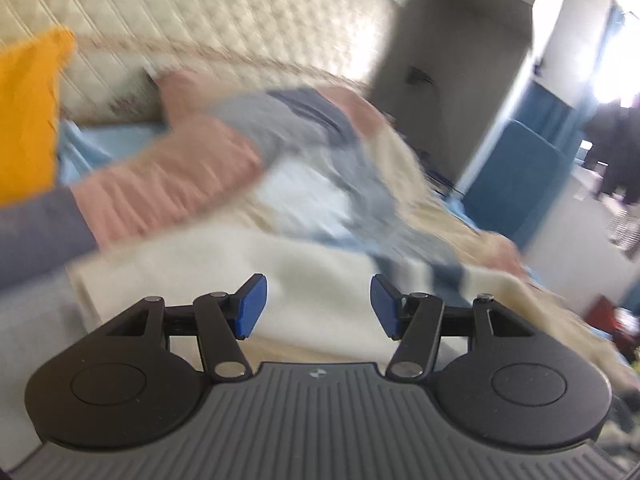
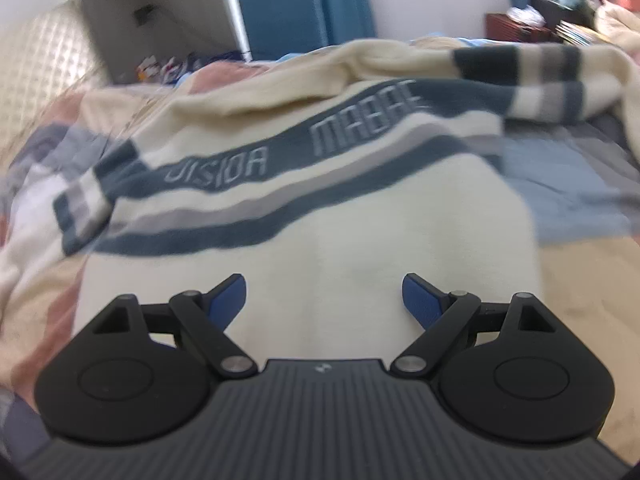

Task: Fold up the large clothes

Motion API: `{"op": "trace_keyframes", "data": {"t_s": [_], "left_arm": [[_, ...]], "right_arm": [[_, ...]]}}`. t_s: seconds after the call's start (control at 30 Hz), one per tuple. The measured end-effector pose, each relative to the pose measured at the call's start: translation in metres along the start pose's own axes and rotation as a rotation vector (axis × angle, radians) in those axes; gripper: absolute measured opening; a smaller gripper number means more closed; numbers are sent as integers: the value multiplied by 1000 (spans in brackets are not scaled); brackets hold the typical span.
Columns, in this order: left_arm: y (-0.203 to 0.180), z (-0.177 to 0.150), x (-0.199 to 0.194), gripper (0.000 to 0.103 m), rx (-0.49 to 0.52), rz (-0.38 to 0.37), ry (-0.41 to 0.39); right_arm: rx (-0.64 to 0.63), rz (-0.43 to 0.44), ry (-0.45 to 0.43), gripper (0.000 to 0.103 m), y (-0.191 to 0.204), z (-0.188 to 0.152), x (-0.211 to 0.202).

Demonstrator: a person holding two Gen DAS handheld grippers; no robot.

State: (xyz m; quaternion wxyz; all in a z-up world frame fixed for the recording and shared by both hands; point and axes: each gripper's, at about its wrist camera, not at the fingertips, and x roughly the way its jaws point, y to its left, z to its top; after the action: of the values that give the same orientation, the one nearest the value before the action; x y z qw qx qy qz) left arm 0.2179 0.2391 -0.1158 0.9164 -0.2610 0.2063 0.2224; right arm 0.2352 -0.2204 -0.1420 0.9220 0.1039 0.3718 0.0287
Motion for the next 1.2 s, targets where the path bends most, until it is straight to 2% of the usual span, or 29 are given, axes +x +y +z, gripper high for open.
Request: {"op": "trace_keyframes", "data": {"t_s": [0.2, 0.33, 0.43, 0.53, 0.63, 0.8, 0.87, 0.93, 1.0, 1.03, 1.07, 1.13, 1.2], "left_arm": [[-30, -39, -16, 63, 13, -152, 151], [-42, -65, -20, 63, 19, -225, 263], [-49, -84, -22, 63, 60, -253, 334], [-53, -98, -21, 63, 70, -264, 405], [-59, -104, -18, 65, 76, -277, 449], [-73, -100, -21, 69, 134, -275, 445], [-86, -94, -27, 69, 201, -261, 404], [-98, -86, -36, 71, 251, -249, 349], [-107, -78, -42, 73, 258, -270, 331], [-111, -75, -43, 73, 253, -279, 336], [-113, -73, -44, 73, 245, -287, 342], [-116, -74, -46, 73, 220, -296, 361], [-116, -78, -50, 73, 195, -300, 382]], "right_arm": [[123, -75, -31, 87, -33, -1, -22], [211, -155, -52, 87, -55, -3, -34], [339, -174, -17, 87, -77, -8, -33], [461, -130, 61, 87, -95, -17, -24], [555, -7, 134, 86, -101, -28, -14], [590, 122, 168, 88, -95, -38, -15], [582, 123, 180, 81, -89, -42, -17], [509, 99, 199, 76, -80, -42, -14], [504, 98, 203, 61, -82, -41, -17], [527, 102, 203, 42, -86, -43, -20], [537, 113, 203, 31, -89, -42, -22], [531, 138, 183, 19, -92, -39, -30], [514, 168, 139, 16, -93, -33, -43]]}}
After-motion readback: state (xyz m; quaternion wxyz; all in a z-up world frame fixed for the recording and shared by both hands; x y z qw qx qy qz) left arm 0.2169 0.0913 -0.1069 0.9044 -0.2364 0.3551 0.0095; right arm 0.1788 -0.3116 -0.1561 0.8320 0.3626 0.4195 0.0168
